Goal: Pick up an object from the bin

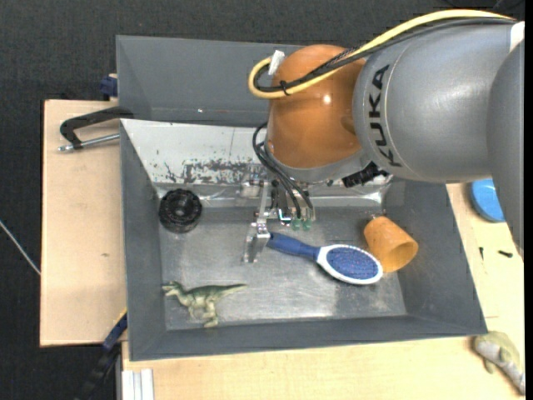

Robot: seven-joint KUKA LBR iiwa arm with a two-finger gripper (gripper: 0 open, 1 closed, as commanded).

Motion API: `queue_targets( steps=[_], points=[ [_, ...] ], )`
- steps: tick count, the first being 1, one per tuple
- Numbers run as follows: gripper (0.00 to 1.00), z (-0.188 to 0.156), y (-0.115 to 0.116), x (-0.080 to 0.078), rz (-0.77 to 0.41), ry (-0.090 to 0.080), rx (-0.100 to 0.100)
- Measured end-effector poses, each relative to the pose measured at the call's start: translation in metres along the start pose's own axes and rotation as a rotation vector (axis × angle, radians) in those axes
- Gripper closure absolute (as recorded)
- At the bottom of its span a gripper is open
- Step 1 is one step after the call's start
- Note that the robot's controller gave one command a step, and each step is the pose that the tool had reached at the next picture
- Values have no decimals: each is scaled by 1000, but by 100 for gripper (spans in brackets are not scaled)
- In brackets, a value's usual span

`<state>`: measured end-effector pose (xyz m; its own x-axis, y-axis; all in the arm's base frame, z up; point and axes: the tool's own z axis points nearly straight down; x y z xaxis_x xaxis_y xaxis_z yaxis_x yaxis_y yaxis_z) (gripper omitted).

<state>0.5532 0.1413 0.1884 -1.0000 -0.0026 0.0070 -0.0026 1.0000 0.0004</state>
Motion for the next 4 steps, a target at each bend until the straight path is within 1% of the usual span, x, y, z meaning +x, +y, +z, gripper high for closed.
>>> queue_targets(
  steps=[1,2,3,4],
  points=[
    [0,116,-142,-6,-268,-13,-1],
    [0,115,-143,-26,-716,-15,6],
    [100,113,-141,-28,-715,-23,4],
    [100,-20,-122,-18,-983,-18,7]
  ],
)
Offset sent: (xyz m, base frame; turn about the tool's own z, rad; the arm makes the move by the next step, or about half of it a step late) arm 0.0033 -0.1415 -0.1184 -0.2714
